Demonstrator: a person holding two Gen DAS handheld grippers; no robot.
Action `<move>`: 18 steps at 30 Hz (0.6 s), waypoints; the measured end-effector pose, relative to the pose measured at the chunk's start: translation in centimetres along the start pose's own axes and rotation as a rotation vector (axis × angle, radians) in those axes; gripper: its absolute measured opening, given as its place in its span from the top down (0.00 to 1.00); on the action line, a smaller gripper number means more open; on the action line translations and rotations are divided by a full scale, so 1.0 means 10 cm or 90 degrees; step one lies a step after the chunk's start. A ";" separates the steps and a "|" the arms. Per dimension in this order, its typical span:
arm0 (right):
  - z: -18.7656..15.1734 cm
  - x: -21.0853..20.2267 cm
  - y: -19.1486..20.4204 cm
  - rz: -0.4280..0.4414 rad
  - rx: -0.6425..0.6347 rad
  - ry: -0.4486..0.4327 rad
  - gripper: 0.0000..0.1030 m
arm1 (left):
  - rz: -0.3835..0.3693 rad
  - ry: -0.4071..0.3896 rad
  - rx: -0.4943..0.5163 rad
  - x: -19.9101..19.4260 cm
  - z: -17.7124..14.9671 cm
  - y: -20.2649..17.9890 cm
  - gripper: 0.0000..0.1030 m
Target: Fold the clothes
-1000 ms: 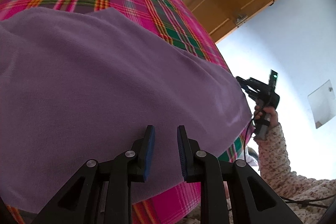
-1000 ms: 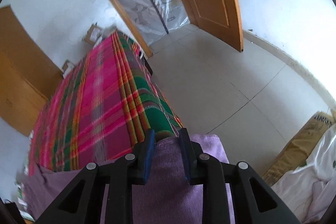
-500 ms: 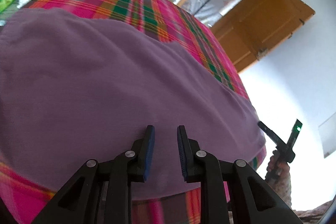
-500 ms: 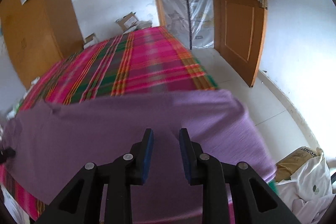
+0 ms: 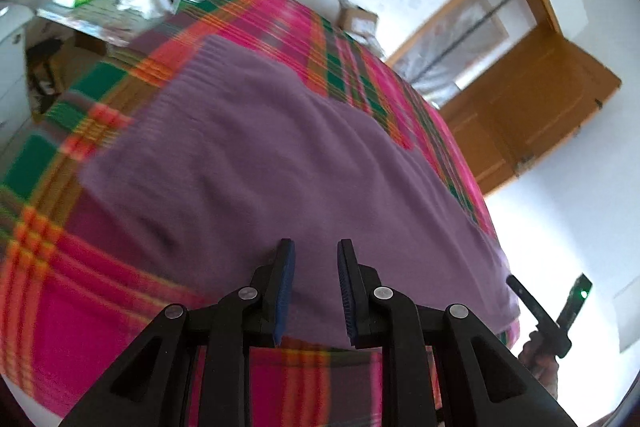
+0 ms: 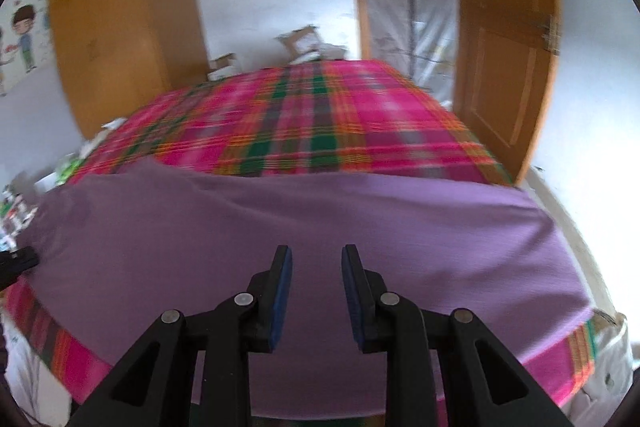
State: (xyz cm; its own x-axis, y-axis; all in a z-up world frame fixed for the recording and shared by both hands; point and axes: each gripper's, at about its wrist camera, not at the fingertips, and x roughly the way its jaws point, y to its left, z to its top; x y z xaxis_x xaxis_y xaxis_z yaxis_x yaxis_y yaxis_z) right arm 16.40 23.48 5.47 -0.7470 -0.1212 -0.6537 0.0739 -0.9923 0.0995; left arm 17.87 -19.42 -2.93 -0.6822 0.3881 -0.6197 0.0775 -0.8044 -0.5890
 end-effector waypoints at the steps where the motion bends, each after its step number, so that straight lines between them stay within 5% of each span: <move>1: 0.01 0.01 0.09 0.009 -0.005 0.000 0.75 | 0.018 -0.007 -0.002 -0.02 0.01 0.03 0.78; 5: 0.04 0.03 0.44 0.048 -0.029 -0.002 0.75 | 0.072 -0.032 0.002 -0.14 0.01 0.12 0.78; 18: 0.12 0.31 1.69 0.211 -0.144 0.042 0.75 | 0.060 -0.058 0.007 -0.33 0.27 0.17 0.78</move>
State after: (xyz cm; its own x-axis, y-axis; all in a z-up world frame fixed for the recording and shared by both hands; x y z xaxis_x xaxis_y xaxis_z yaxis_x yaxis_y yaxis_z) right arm 14.53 6.37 6.03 -0.6152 -0.4296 -0.6610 0.4530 -0.8789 0.1496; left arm 18.29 -23.34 -0.47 -0.7356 0.2690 -0.6217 0.1366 -0.8400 -0.5251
